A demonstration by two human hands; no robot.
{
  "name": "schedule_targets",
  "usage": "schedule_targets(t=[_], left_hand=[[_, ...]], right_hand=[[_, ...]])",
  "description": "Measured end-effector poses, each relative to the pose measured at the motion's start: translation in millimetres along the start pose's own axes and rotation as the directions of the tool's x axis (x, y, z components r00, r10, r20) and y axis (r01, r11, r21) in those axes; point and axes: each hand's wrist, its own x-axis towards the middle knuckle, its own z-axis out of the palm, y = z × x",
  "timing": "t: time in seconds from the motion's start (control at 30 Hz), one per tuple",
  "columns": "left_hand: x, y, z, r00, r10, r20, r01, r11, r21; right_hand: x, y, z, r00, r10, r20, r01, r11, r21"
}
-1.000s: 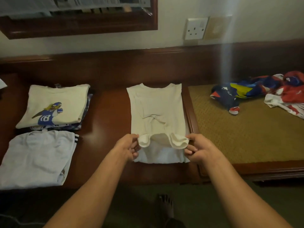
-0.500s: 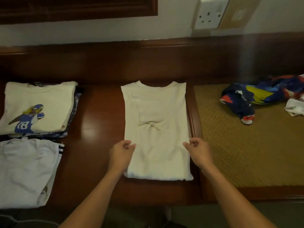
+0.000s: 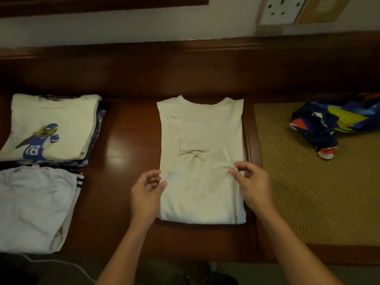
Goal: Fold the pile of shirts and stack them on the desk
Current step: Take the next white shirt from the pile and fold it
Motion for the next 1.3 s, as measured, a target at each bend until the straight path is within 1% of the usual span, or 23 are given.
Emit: schedule_targets(t=[0.03, 0.13, 0.23, 0.3, 0.37, 0.43, 0.5, 0.57, 0.6, 0.67, 0.7, 0.77, 0.8, 0.83, 0.9, 0.93, 0.97, 1.03, 1.1, 1.17, 1.23, 1.3], left_hand=[[0.2, -3.0, -0.4, 1.000, -0.028, 0.011, 0.028, 1.000, -0.001], [4.5, -14.3, -1.8, 0.987, -0.130, 0.093, 0.123, 0.990, 0.070], [8.8, -14.4, -1.9, 0.974, -0.160, 0.161, 0.140, 0.982, 0.129], [6.7, -10.5, 0.1, 0.982, -0.114, 0.150, 0.096, 0.988, 0.122], [-0.1, -5.2, 3.6, 0.999, -0.003, 0.032, 0.000, 0.998, 0.070], [-7.6, -1.7, 6.0, 0.994, 0.076, -0.073, -0.077, 0.997, -0.010], [-10.7, -5.3, 6.3, 0.993, 0.096, -0.074, -0.097, 0.995, -0.010], [-11.5, -15.5, 4.2, 0.995, 0.099, -0.003, -0.098, 0.990, 0.099], [-12.6, -21.6, 1.6, 0.991, 0.130, 0.024, -0.132, 0.975, 0.179], [-19.1, -30.3, -6.4, 0.963, 0.262, 0.067, -0.269, 0.905, 0.331], [-23.0, -34.5, -12.1, 0.933, 0.344, 0.106, -0.358, 0.848, 0.390], [-29.3, -46.2, -26.1, 0.830, 0.495, 0.257, -0.555, 0.678, 0.482], [-31.1, -52.7, -33.4, 0.766, 0.534, 0.358, -0.639, 0.576, 0.510], [-32.2, -57.9, -39.8, 0.706, 0.537, 0.462, -0.705, 0.472, 0.529], [-31.0, -67.3, -49.2, 0.617, 0.478, 0.625, -0.782, 0.284, 0.555], [-29.5, -70.7, -52.0, 0.589, 0.455, 0.668, -0.801, 0.220, 0.557], [-27.4, -73.3, -53.6, 0.570, 0.449, 0.688, -0.813, 0.184, 0.552], [-23.0, -75.3, -54.9, 0.559, 0.469, 0.684, -0.819, 0.182, 0.544], [-22.2, -73.8, -54.1, 0.584, 0.486, 0.650, -0.803, 0.231, 0.549], [-26.1, -67.7, -53.3, 0.624, 0.480, 0.616, -0.777, 0.297, 0.556], [-31.4, -59.9, -56.7, 0.662, 0.441, 0.606, -0.749, 0.365, 0.553], [-37.3, -53.6, -66.5, 0.672, 0.387, 0.631, -0.738, 0.415, 0.531]], right_hand=[[4.8, 4.2, 1.5, 0.999, 0.039, 0.012, -0.039, 0.998, -0.050], [10.0, 12.4, 3.1, 0.983, 0.164, 0.077, -0.145, 0.967, -0.210], [8.2, 15.0, 0.1, 0.983, 0.164, 0.085, -0.140, 0.962, -0.235], [3.9, 12.9, -0.7, 0.984, 0.163, 0.074, -0.144, 0.967, -0.212], [-1.2, 12.3, 0.1, 0.989, 0.140, 0.052, -0.130, 0.979, -0.155], [-5.4, 10.8, 0.0, 0.995, 0.102, 0.013, -0.100, 0.989, -0.108], [-8.4, 11.8, -0.5, 0.996, 0.083, -0.012, -0.084, 0.991, -0.101], [-12.6, 12.4, -1.6, 0.997, 0.082, -0.012, -0.083, 0.983, -0.163], [-15.7, 12.7, -2.5, 0.998, 0.060, -0.013, -0.061, 0.974, -0.218], [-26.7, 13.9, -6.7, 0.998, -0.067, 0.003, 0.065, 0.949, -0.309], [-34.1, 16.1, -10.3, 0.988, -0.148, 0.036, 0.152, 0.927, -0.343], [-52.4, 24.8, -19.7, 0.946, -0.275, 0.171, 0.322, 0.855, -0.406], [-62.7, 29.6, -24.1, 0.919, -0.302, 0.254, 0.387, 0.813, -0.435], [-72.5, 34.8, -27.4, 0.891, -0.304, 0.336, 0.438, 0.770, -0.464], [-87.8, 46.3, -29.2, 0.841, -0.275, 0.466, 0.517, 0.662, -0.542], [-92.5, 51.5, -27.7, 0.828, -0.255, 0.499, 0.541, 0.597, -0.593], [-95.6, 55.1, -25.2, 0.825, -0.249, 0.507, 0.554, 0.539, -0.635], [-96.8, 58.9, -18.3, 0.829, -0.304, 0.470, 0.559, 0.487, -0.671], [-96.9, 55.5, -12.1, 0.833, -0.366, 0.415, 0.551, 0.476, -0.685], [-98.7, 47.5, -9.4, 0.842, -0.372, 0.392, 0.535, 0.475, -0.698], [-102.3, 36.0, -14.6, 0.861, -0.336, 0.381, 0.507, 0.516, -0.691], [-109.7, 23.1, -26.1, 0.883, -0.277, 0.379, 0.468, 0.596, -0.653]])
